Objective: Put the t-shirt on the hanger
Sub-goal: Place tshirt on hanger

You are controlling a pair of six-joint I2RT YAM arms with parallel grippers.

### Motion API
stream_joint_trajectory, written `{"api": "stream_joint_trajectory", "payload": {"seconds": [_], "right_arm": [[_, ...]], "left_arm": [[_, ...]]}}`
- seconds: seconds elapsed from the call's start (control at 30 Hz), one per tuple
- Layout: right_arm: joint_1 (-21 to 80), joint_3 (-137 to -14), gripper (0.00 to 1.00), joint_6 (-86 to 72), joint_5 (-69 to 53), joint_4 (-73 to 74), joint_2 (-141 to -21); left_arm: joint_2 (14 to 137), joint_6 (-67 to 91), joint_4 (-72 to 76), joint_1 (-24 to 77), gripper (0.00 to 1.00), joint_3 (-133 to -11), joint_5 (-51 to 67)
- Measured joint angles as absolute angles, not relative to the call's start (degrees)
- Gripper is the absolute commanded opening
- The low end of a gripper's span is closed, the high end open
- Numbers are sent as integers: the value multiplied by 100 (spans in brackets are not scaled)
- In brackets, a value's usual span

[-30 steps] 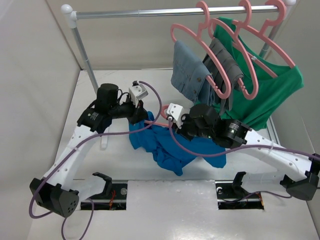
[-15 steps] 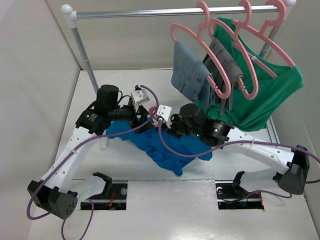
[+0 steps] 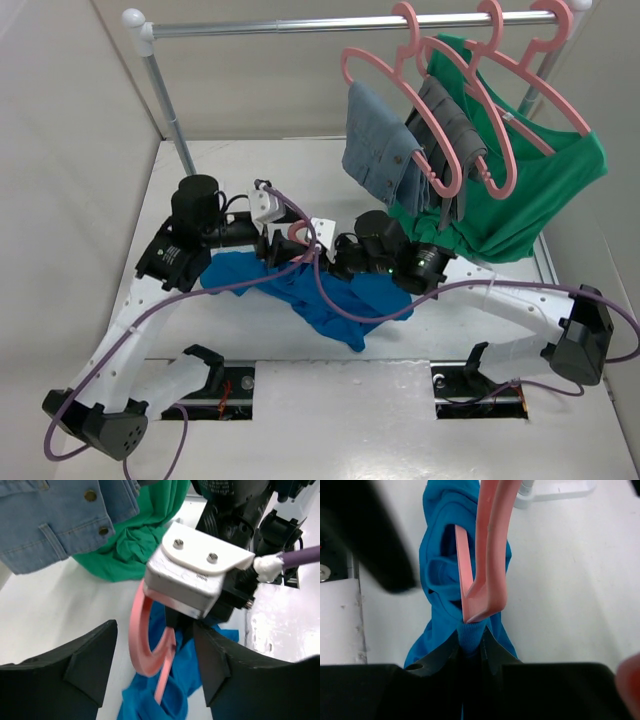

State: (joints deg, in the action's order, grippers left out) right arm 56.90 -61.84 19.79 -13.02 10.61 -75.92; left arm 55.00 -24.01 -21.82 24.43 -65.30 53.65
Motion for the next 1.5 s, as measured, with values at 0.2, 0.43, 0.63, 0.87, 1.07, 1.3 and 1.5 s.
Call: {"api": "stream_joint_trajectory", "payload": {"seconds": [0.2, 0.43, 0.63, 0.87, 1.07, 1.3, 1.5], "right_arm": [[5690, -6143, 0, 1977, -1612, 941, -7649], [5601, -5835, 27, 1922, -1732, 760, -7478], [4825, -4888, 55, 1474, -1970, 860, -6440], [4119, -4429, 74, 1197, -2152, 1264, -5575], [4139, -4652, 100, 1190, -2169, 1601, -5474], [5190, -6246, 98, 1341, -1481, 2071, -5631], [5588, -6956, 95, 1761, -1310, 2071, -6204]], "left_arm": [[5612, -1883, -1662, 2445, 0, -6401, 5426], [5634, -1837, -1844, 2464, 0, -6403, 5524], [5653, -2495, -2517, 2084, 0, -6598, 5511], [5605, -2484, -2434, 2047, 0, -6600, 5579], [5502, -2132, -1992, 2047, 0, -6488, 5798], [5446, -1841, -1566, 1907, 0, -6176, 6401], [5376, -1372, -1050, 1861, 0, -5946, 6991]]}}
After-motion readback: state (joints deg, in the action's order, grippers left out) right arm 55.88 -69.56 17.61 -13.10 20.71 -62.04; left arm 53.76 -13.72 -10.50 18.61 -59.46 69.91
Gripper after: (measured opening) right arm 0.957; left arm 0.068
